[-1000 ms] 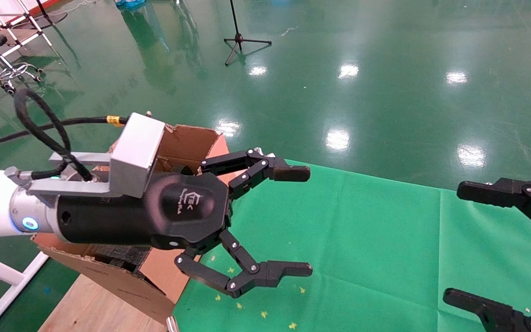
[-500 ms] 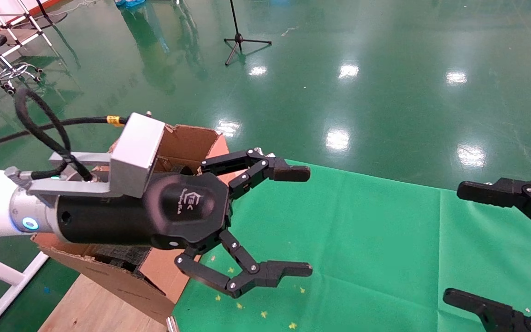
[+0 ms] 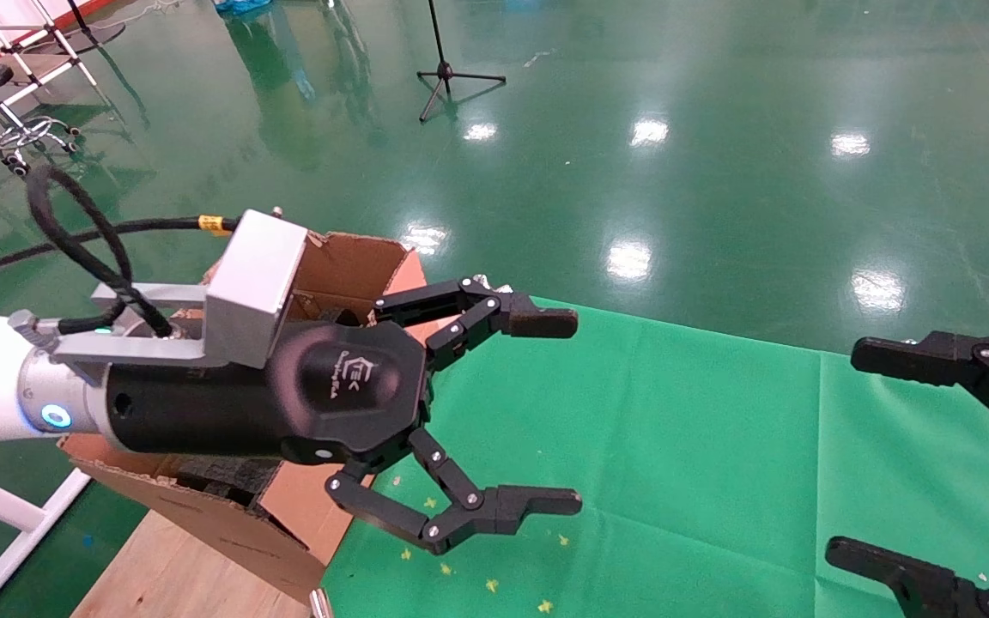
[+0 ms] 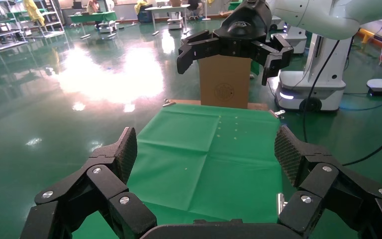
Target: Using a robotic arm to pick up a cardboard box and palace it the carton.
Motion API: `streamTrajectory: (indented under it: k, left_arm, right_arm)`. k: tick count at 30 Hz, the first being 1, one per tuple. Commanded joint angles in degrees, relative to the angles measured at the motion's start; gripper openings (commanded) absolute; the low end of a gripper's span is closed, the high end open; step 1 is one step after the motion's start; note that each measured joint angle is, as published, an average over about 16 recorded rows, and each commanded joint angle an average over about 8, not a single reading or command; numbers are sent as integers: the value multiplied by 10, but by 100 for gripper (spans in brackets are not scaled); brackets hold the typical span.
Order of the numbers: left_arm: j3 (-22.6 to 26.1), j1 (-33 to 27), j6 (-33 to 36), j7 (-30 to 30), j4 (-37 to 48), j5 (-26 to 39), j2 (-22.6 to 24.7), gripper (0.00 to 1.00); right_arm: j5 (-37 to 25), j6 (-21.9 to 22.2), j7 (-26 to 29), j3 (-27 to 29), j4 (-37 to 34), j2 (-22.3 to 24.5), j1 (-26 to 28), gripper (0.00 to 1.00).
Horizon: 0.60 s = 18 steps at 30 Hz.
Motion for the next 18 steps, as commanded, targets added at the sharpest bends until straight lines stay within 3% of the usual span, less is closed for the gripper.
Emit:
streamTrajectory:
  k: [1, 18]
  left_arm:
    - [0, 0, 0, 0, 0, 0, 0, 100]
    - [0, 0, 0, 0, 0, 0, 0, 100]
  right_arm:
    - [0, 0, 0, 0, 0, 0, 0, 100]
    - [0, 0, 0, 0, 0, 0, 0, 100]
